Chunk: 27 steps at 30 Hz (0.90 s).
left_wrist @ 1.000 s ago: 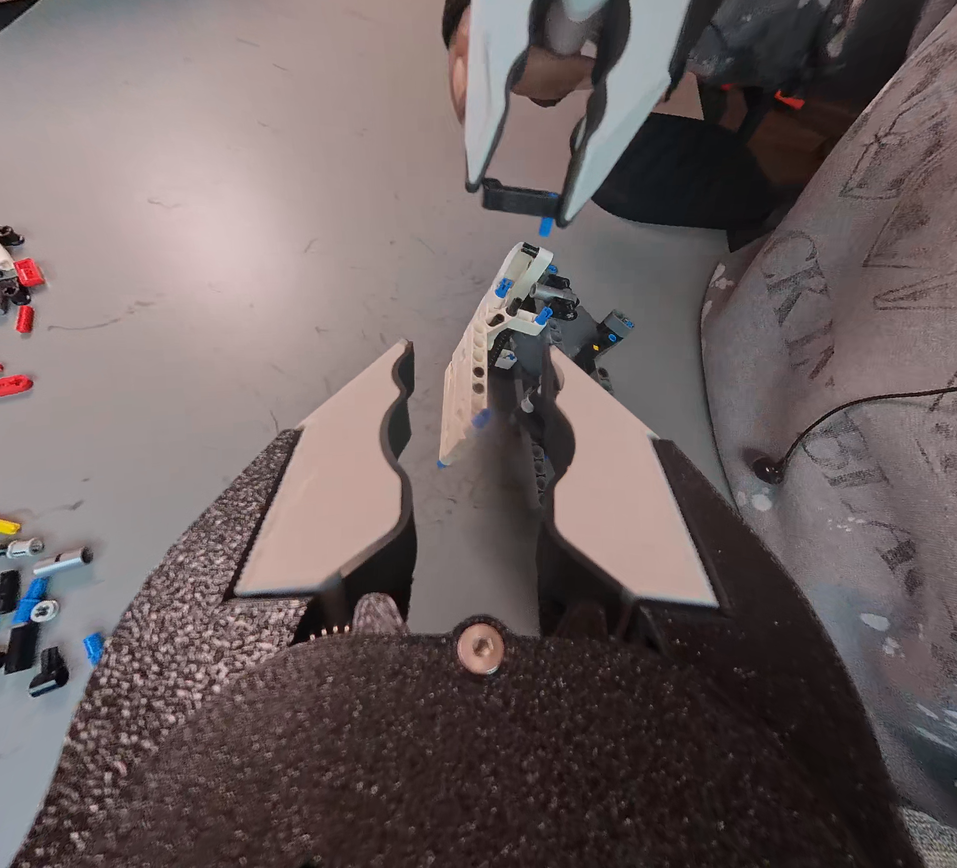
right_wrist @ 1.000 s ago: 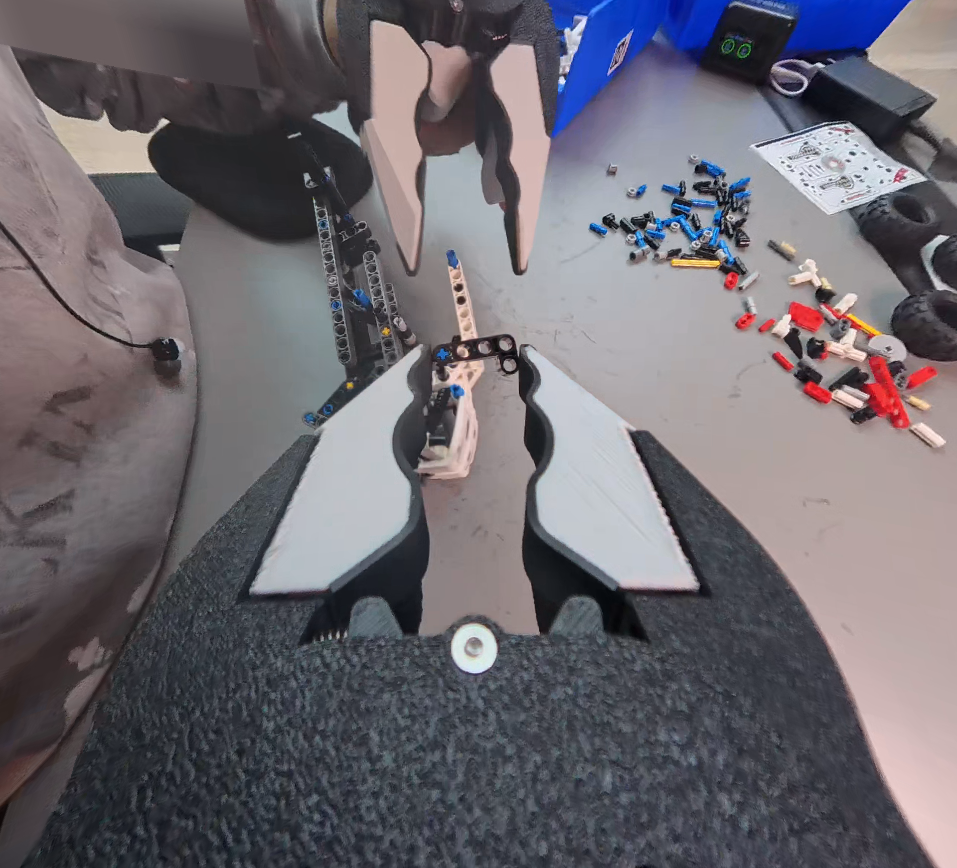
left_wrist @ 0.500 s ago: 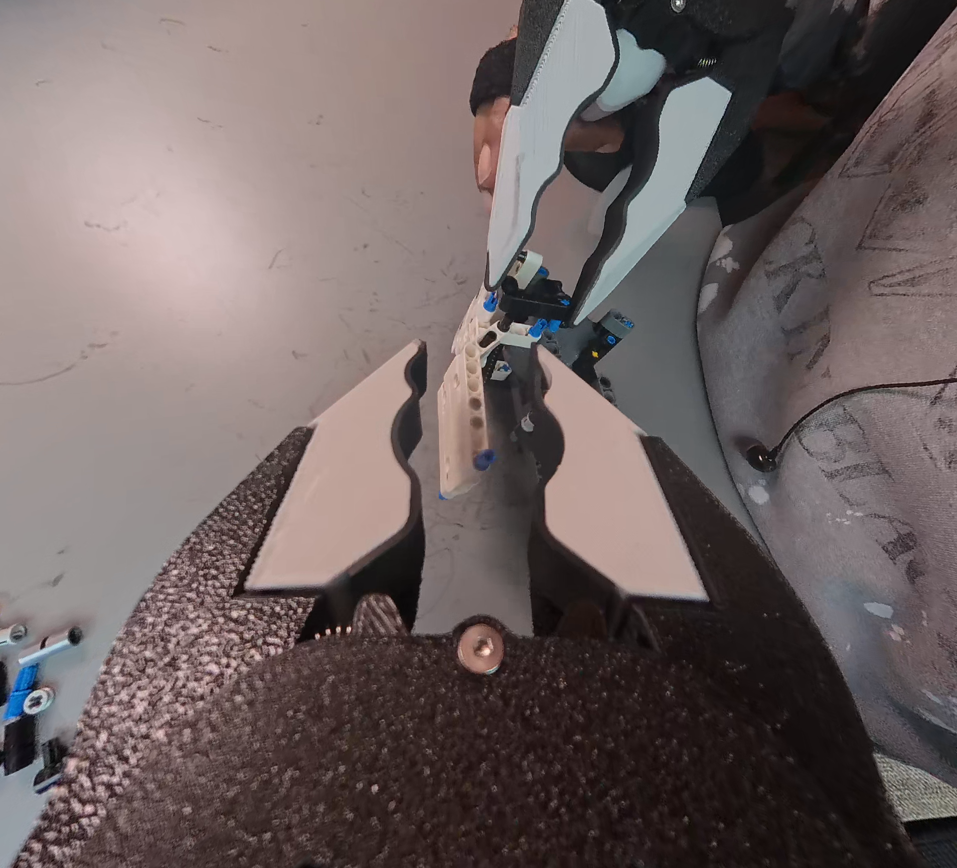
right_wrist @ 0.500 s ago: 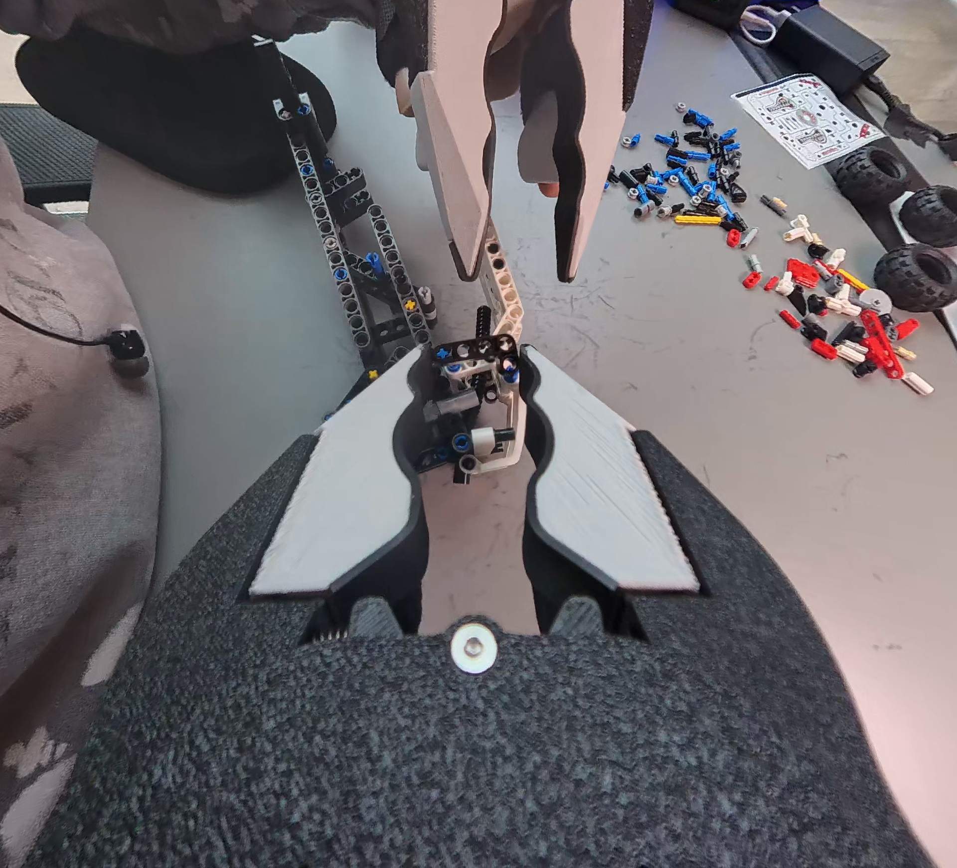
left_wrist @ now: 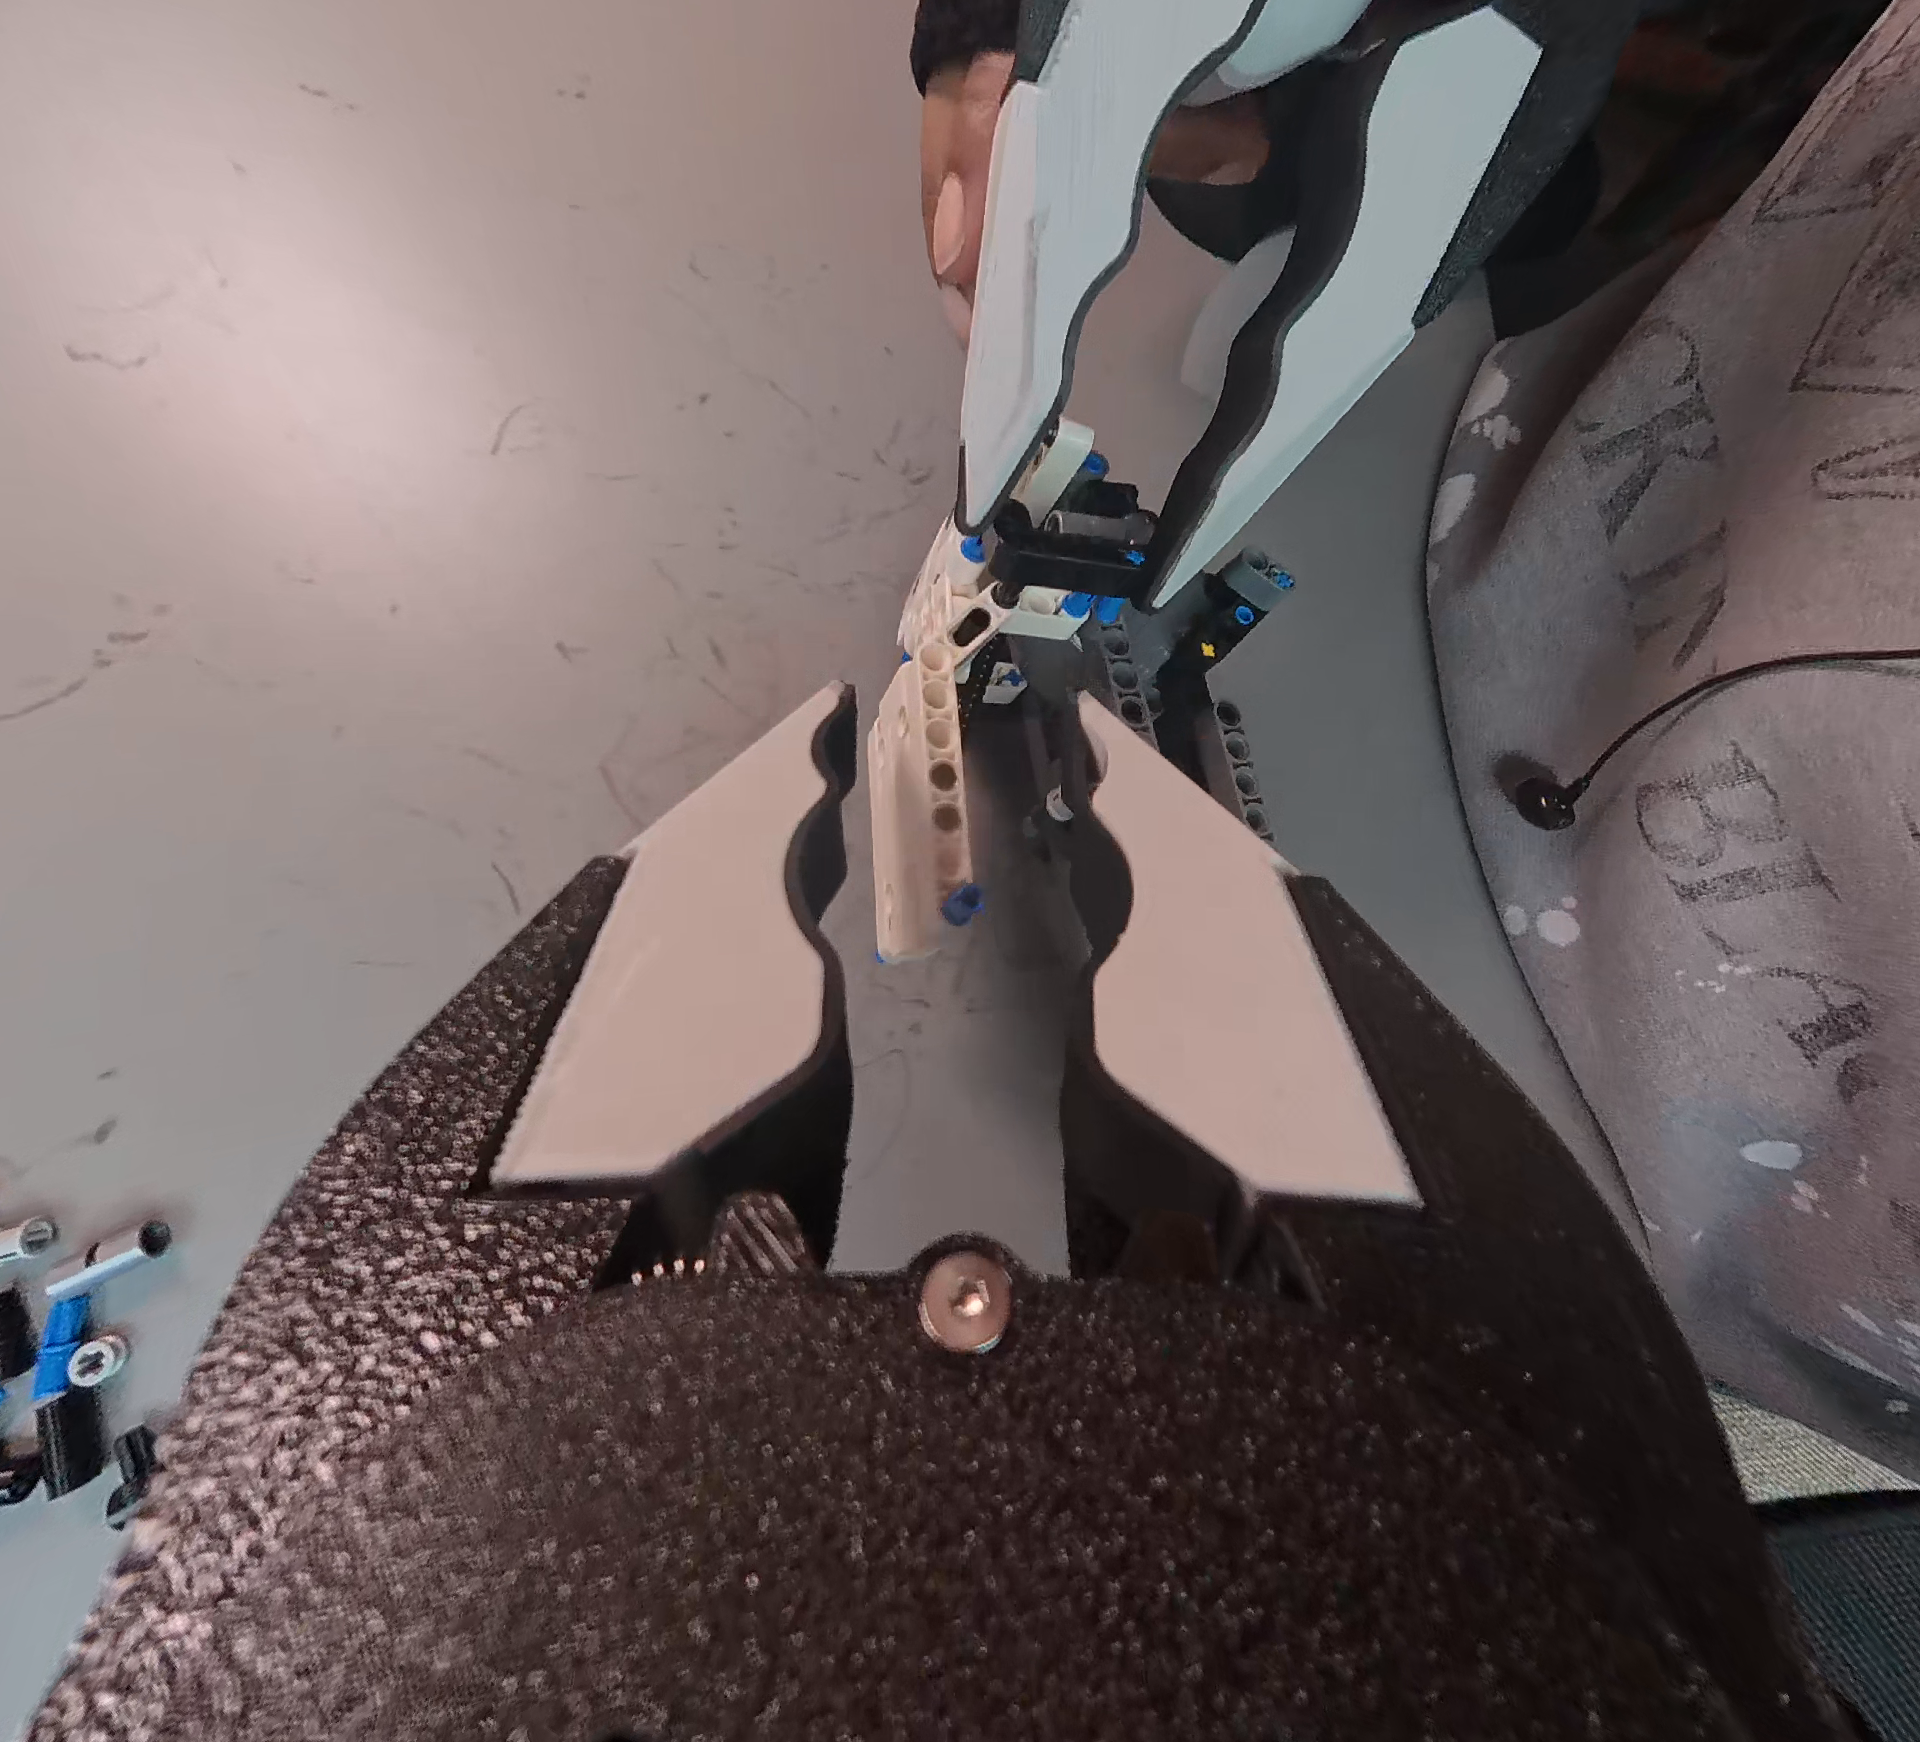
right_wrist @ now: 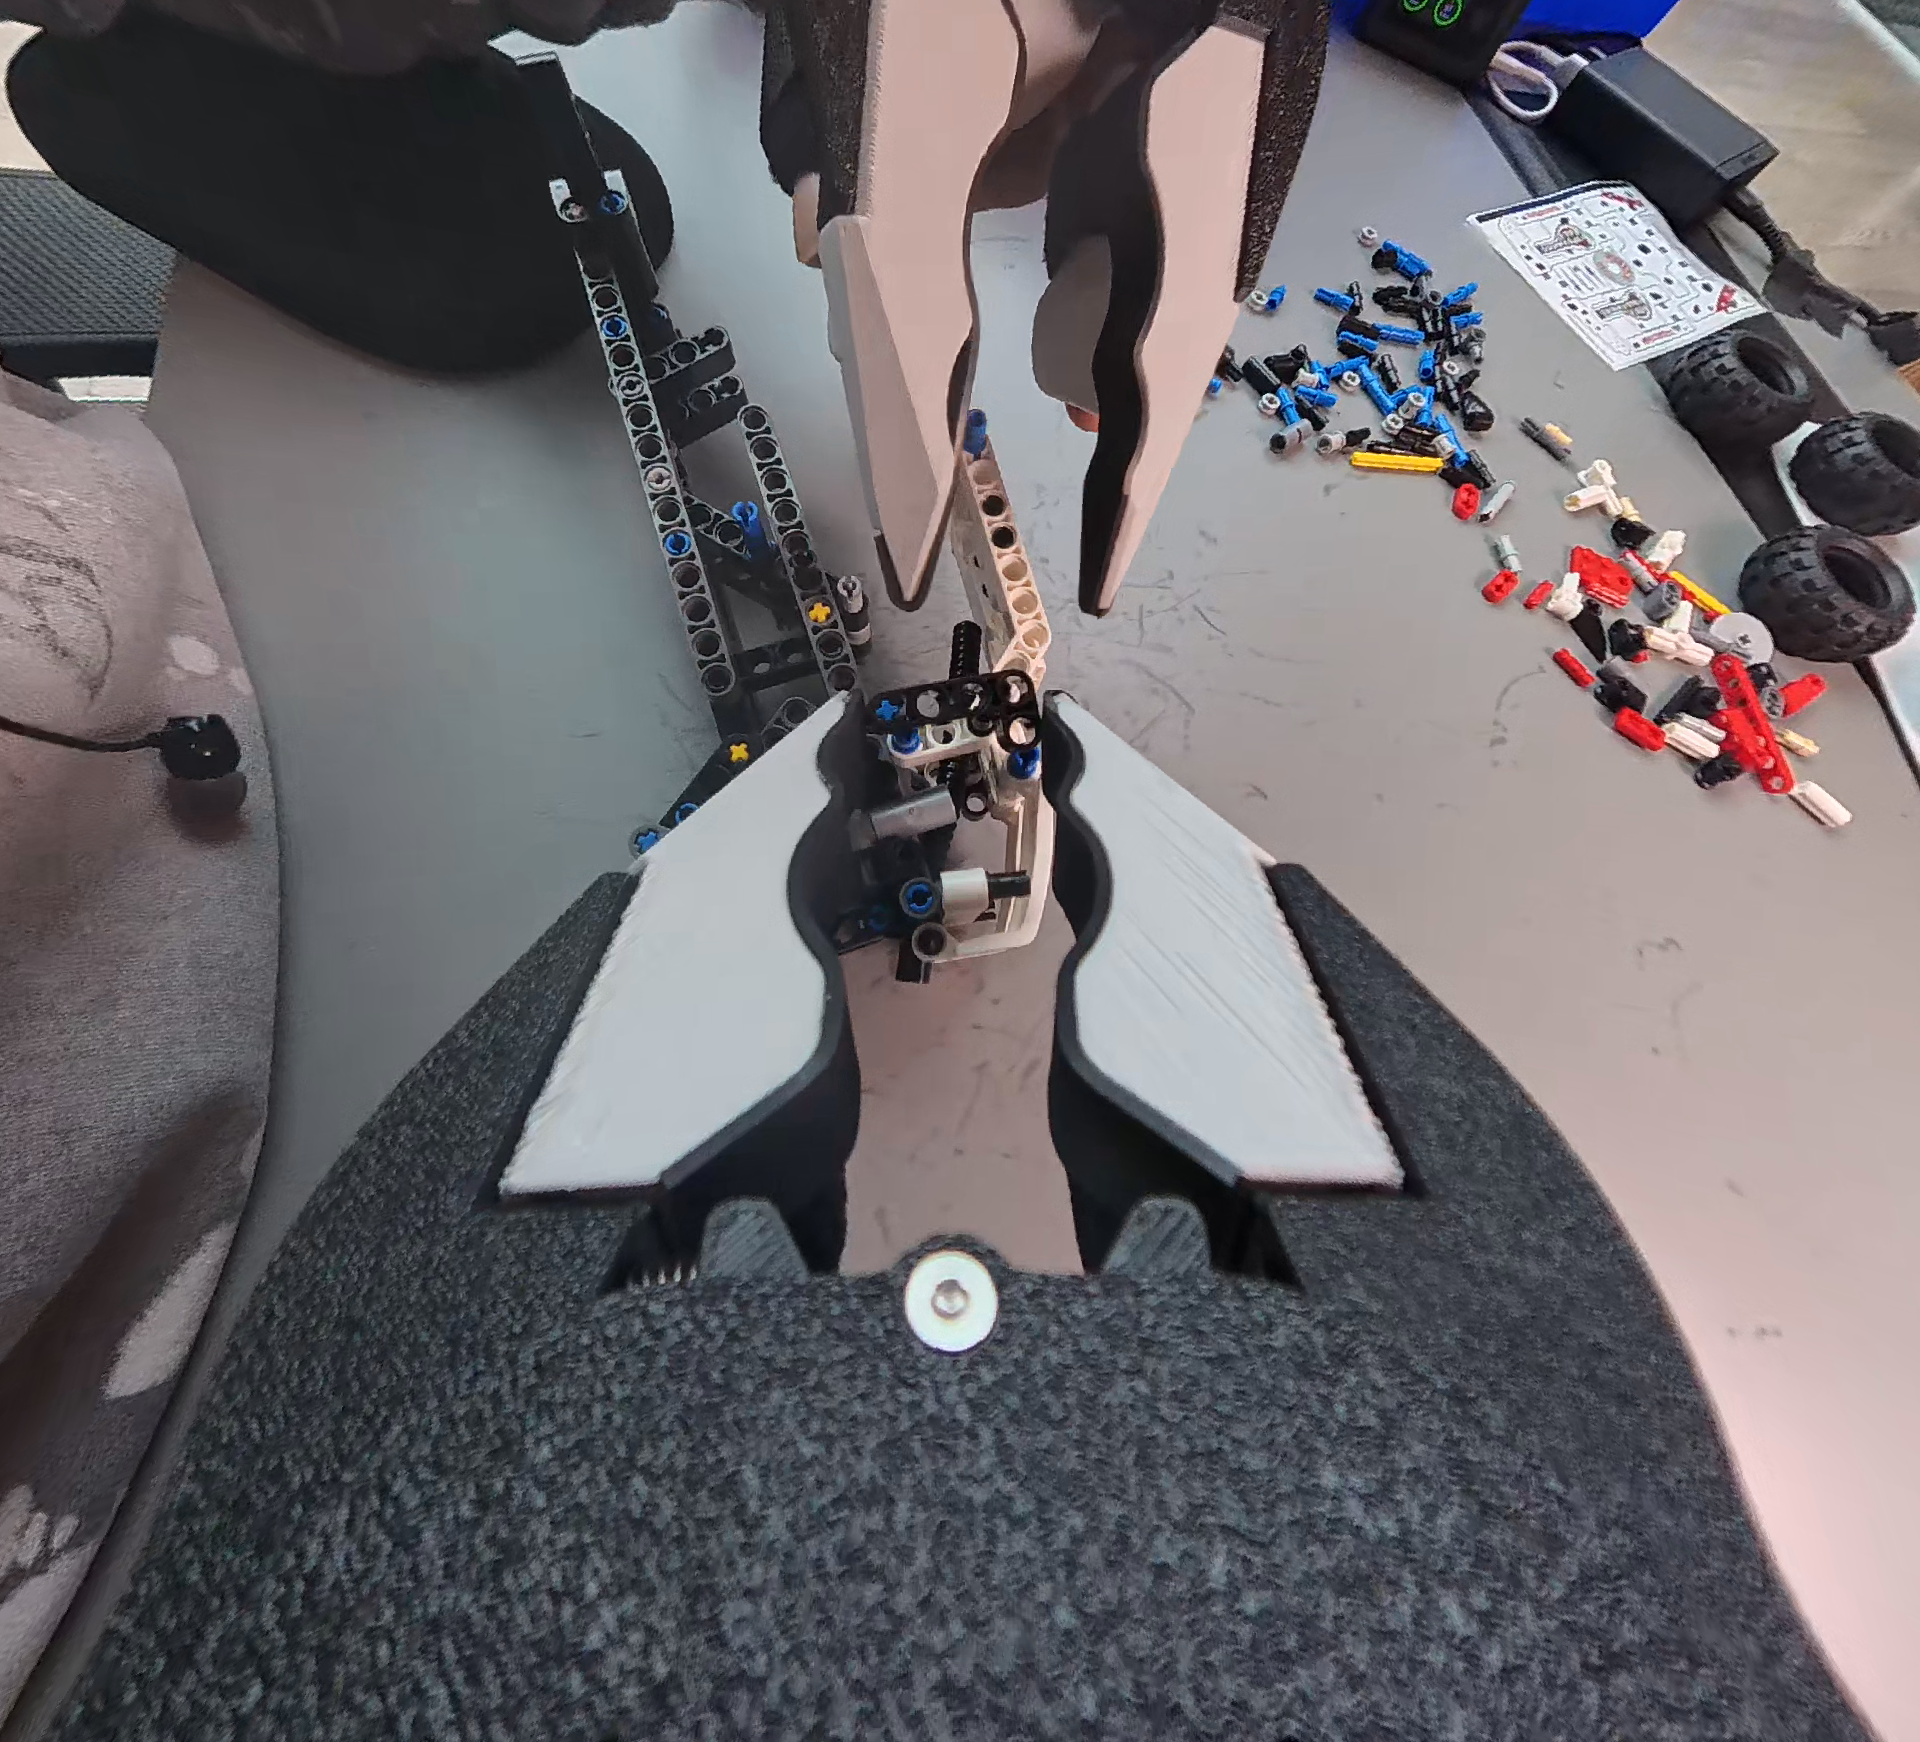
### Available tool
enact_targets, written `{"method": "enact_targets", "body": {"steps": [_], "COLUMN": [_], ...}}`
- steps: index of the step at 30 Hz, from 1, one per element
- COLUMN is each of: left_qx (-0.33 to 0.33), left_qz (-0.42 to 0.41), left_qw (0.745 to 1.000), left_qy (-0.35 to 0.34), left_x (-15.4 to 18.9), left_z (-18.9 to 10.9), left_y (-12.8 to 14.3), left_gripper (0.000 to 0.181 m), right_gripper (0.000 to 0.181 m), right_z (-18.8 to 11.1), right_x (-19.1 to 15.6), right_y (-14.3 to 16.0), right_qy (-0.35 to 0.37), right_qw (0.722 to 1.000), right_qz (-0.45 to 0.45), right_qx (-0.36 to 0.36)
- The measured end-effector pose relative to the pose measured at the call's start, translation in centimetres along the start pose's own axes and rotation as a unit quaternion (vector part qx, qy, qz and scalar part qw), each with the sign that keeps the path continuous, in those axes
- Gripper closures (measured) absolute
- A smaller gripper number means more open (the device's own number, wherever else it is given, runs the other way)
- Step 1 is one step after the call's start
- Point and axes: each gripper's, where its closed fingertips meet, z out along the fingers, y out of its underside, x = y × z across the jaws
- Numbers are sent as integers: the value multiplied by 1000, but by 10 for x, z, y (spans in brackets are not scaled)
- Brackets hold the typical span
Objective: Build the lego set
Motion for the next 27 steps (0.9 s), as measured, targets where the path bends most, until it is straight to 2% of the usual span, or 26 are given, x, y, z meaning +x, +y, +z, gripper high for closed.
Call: {"method": "enact_targets", "body": {"steps": [11, 17, 20, 24, 27], "left_qx": [-11, 56, 82, 121, 139], "left_qz": [-5, -13, -82, -192, -243], "left_qw": [1000, 998, 993, 971, 954], "left_qy": [1, -5, 28, 72, 105], "left_x": [1, 5, 15, 19, 23], "left_z": [6, -12, -11, -8, -8], "left_y": [10, -21, -35, -46, -49], "left_gripper": [149, 150, 152, 149, 157], "right_gripper": [149, 149, 149, 149, 149], "right_z": [-5, -10, -9, -11, -13], "right_x": [2, 2, 1, 2, 4], "right_y": [3, 5, -2, -13, -17], "right_qy": [0, 2, 19, 40, 55], "right_qw": [1000, 999, 999, 996, 994], "right_qz": [0, -13, -46, -81, -98], "right_qx": [-17, -33, -21, -2, 1]}}
